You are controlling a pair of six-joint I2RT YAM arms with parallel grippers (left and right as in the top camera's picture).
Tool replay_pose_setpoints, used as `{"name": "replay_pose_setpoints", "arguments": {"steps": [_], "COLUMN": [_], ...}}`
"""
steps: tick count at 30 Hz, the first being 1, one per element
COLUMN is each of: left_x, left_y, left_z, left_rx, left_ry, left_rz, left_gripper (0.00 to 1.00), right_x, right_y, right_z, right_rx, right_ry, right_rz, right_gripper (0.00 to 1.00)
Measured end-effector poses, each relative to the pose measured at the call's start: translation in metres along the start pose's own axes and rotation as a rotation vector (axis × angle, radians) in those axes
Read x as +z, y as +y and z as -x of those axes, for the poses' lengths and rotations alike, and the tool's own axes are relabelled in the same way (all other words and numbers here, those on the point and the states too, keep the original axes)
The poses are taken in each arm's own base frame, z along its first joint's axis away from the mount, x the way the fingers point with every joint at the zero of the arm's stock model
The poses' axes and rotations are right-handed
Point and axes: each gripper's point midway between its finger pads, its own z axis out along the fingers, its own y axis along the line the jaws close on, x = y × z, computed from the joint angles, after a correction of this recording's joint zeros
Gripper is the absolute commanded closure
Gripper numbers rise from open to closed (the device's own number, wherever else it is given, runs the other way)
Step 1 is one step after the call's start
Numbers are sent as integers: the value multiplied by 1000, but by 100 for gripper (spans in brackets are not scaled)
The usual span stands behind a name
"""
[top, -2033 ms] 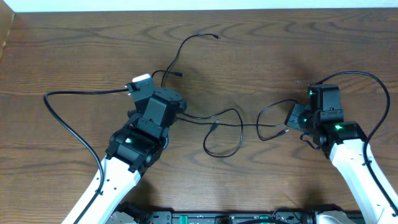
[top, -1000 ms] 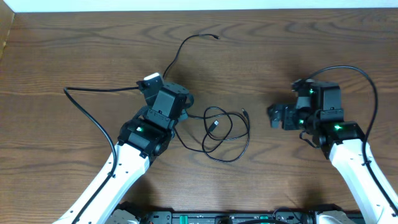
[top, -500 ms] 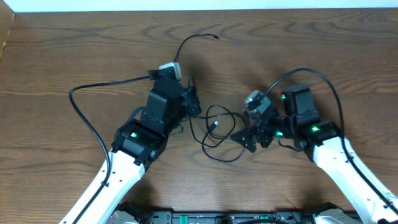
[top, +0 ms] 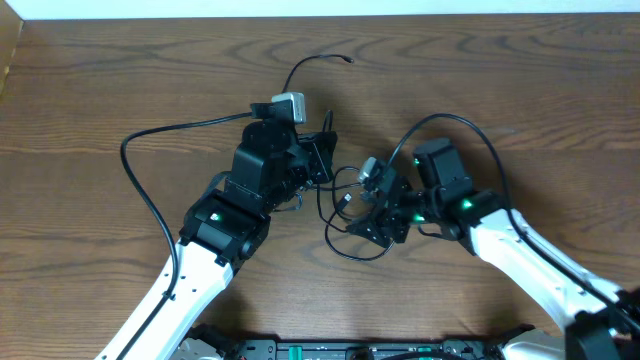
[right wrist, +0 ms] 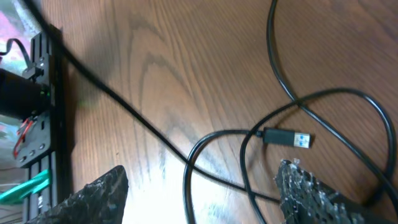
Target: Untangle cables
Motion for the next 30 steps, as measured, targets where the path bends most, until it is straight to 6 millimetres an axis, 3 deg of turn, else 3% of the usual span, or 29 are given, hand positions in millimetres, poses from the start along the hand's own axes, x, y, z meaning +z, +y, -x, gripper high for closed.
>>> {"name": "replay_pose_setpoints", "arguments": {"steps": [5, 16, 17, 20, 23, 30], "left_x": [0, 0, 0, 0, 0, 0], "left_y": [-1, -4, -4, -5, -5, -4], "left_z": [0, 3, 3, 3, 3, 2], "left_rx": [0, 2, 2, 0, 0, 2], "left_ry": [3, -11, -13, -12, -12, -7], "left_rz": [-5, -17, -20, -22, -22, -17], "left_gripper": [90, 89, 89, 89, 89, 89], "right_x": [18, 45, 47, 51, 53, 53], "right_y": [-1, 16, 15, 12, 9, 6], "right_z": [-1, 2, 2, 4, 10, 18], "right_rx": [-9, -56, -54, -45, -43, 16], "right_ry": [0, -8, -9, -22, -49, -75], "right_rz": [30, 101, 102, 98, 95, 81], "right_gripper": [29, 25, 28, 51, 99, 99]}}
